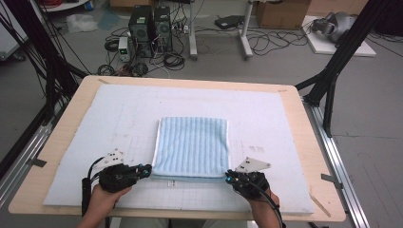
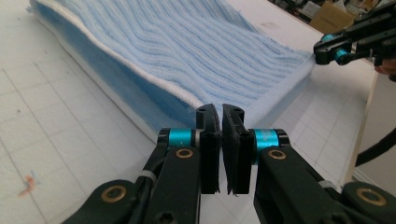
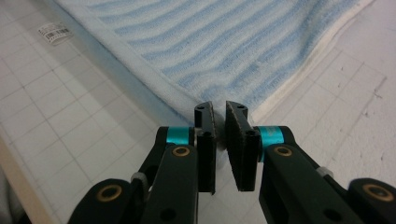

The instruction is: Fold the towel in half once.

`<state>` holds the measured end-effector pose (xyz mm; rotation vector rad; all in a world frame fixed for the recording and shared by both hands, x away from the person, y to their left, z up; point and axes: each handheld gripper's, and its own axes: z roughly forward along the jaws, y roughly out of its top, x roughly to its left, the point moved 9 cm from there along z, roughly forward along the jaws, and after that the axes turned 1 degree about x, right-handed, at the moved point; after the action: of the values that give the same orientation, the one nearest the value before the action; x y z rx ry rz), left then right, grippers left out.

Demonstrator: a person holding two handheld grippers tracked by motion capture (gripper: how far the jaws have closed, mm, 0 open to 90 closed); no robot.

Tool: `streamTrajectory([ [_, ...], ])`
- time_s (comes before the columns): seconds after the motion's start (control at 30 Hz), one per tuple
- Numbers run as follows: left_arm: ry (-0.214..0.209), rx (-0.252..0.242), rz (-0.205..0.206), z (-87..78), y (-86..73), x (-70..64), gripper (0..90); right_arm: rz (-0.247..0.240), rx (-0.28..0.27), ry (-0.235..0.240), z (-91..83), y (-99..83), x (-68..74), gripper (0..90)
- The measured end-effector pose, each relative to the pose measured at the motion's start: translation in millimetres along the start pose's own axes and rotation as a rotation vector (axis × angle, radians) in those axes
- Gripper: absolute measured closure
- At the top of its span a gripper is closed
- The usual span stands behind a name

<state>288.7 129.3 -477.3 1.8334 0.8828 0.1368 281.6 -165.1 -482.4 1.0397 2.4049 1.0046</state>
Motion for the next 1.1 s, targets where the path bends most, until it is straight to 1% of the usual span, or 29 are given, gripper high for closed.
streamTrajectory([
  [0.03,-0.004,0.011,-0.003,1.0,-2.5,-0.7,85.0,0.003,0.008,0.005,-0.2,-1.8,0.3,82.5],
  [0.07,-0.006,0.023,-0.006,2.5,-5.0,-1.0,84.9,0.002,0.016,0.000,0.1,-3.5,-0.2,82.1],
  [0.1,-0.006,0.041,-0.003,4.0,-7.5,-0.6,84.5,0.005,0.033,0.001,0.8,-6.0,-0.2,79.6],
  [0.13,0.007,0.048,0.003,5.1,-8.5,1.0,82.6,0.010,0.047,-0.008,1.9,-8.3,-1.4,74.9],
  [0.17,0.020,0.043,-0.003,5.6,-7.7,2.8,74.5,0.012,0.044,-0.021,2.3,-9.2,-3.4,69.7],
  [0.2,0.030,0.033,-0.002,5.5,-5.7,4.5,66.9,0.034,0.032,-0.024,1.7,-8.6,-5.8,66.4],
  [0.27,0.063,0.007,0.020,3.8,0.7,9.0,60.1,0.080,-0.019,-0.020,-0.8,-2.9,-9.8,63.8],
  [0.33,0.071,-0.014,0.027,3.9,6.9,13.4,58.4,0.093,-0.068,-0.005,-0.5,5.5,-11.0,64.9],
  [0.4,0.076,-0.021,0.022,7.0,11.8,18.0,57.4,0.087,-0.089,0.014,6.7,12.6,-9.4,67.6],
  [0.43,0.081,-0.023,0.021,8.9,14.1,19.8,57.5,0.090,-0.085,0.024,12.0,14.3,-6.6,68.9],
  [0.47,0.082,-0.025,0.019,10.7,16.0,21.1,57.5,0.079,-0.075,0.035,18.4,14.6,-4.2,69.8],
  [0.53,0.080,-0.025,0.019,13.8,19.3,23.9,57.6,0.053,-0.026,0.047,30.7,10.0,-0.2,71.5],
  [0.57,0.085,-0.023,0.014,15.4,20.7,25.6,57.6,0.040,0.002,0.041,35.3,5.7,-0.1,71.8],
  [0.63,0.086,-0.029,0.004,18.8,24.3,29.1,57.9,0.043,0.011,0.043,34.5,2.2,-2.0,72.0],
  [0.7,0.089,-0.028,-0.006,22.8,26.8,32.8,58.3,0.026,0.044,0.026,30.1,-1.5,-4.6,71.8],
  [0.73,0.089,-0.024,-0.008,24.8,27.5,34.4,58.4,0.030,0.050,0.032,28.4,-2.8,-5.0,71.4],
  [0.8,0.094,-0.014,-0.011,29.2,29.1,38.6,58.6,0.022,0.067,0.028,25.9,-3.8,-5.8,69.9],
  [0.83,0.095,-0.011,-0.010,31.1,30.1,40.8,58.6,0.020,0.069,0.028,26.1,-2.5,-6.3,67.8],
  [0.87,0.100,-0.007,-0.008,33.2,31.2,43.6,58.7,0.023,0.063,0.041,26.4,-0.3,-6.3,64.7],
  [0.9,0.103,-0.004,-0.014,35.2,32.2,46.0,58.7,0.039,0.038,0.061,26.6,3.7,-6.6,62.4],
  [0.93,0.107,-0.004,-0.013,37.0,33.5,49.1,58.7,0.054,-0.001,0.076,26.9,9.5,-7.8,61.5],
  [0.97,0.112,-0.004,-0.015,38.6,34.6,52.0,58.7,0.060,-0.030,0.075,27.3,15.3,-10.4,60.5],
  [1.03,0.120,-0.007,-0.012,40.9,36.9,56.8,58.6,0.051,-0.069,0.054,31.1,26.8,-19.3,60.5],
  [1.1,0.126,-0.013,-0.004,42.7,39.5,61.0,58.6,0.067,-0.084,0.035,39.2,36.5,-30.4,59.7],
])
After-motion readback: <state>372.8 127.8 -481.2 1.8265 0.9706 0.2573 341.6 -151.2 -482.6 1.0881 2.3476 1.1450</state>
